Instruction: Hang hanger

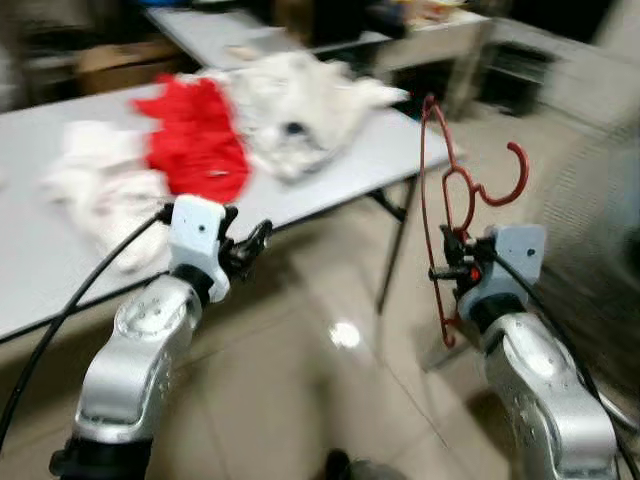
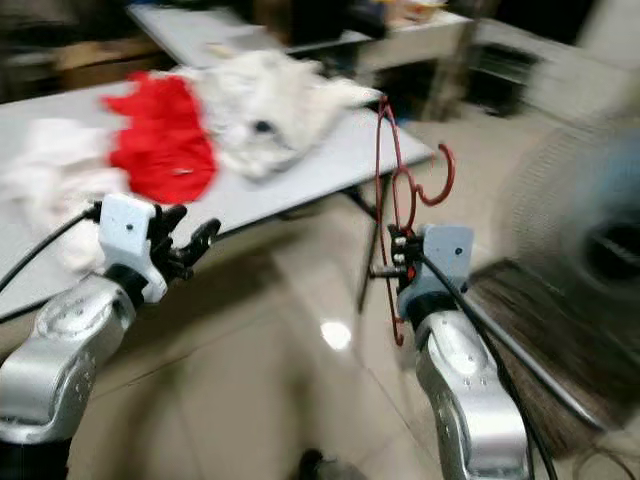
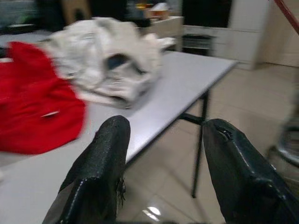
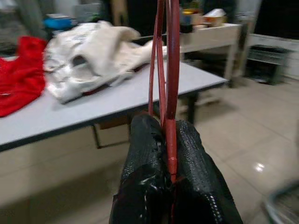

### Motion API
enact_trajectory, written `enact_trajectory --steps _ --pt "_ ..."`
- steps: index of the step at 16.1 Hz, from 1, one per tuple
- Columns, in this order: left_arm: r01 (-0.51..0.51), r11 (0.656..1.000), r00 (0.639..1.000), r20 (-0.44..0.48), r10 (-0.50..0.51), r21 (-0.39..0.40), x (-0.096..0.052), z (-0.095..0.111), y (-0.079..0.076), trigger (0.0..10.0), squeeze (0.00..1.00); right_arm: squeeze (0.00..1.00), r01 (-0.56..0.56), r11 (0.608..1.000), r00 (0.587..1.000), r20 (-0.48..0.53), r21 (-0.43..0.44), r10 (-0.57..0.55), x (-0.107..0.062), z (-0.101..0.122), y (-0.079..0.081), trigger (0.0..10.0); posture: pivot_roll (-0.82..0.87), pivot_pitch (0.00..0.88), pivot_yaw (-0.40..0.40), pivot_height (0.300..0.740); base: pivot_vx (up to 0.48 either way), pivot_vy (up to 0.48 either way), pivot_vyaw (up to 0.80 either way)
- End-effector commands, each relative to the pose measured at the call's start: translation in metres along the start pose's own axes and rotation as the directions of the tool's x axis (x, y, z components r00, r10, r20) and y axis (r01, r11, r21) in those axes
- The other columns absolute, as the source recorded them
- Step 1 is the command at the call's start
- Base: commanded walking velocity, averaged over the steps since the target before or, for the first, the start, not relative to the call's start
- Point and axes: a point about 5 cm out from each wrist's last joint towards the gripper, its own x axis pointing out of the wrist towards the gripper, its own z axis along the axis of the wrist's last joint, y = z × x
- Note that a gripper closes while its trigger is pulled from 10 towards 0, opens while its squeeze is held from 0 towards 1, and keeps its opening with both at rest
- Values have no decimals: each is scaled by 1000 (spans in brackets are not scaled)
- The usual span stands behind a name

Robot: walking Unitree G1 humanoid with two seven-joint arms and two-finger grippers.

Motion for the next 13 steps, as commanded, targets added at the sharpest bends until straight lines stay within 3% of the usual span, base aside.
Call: enact_trajectory --steps 1,10,13 --pt "-23 1000 1000 -4 23 1 -4 -1 6 10000 0 0 -22 1000 999 30 -5 22 4 7 5 10000 -130 0 -13 740 0 352 0" --pt "-20 1000 1000 -6 20 7 -4 -2 5 10000 0 0 -23 1000 999 35 -12 24 4 8 5 10000 -132 0 -17 740 0 352 0" --pt "-18 1000 1000 -3 18 14 -4 -1 4 10000 0 0 -16 1000 999 34 -11 17 3 7 4 10000 -133 0 -15 740 0 0 0"
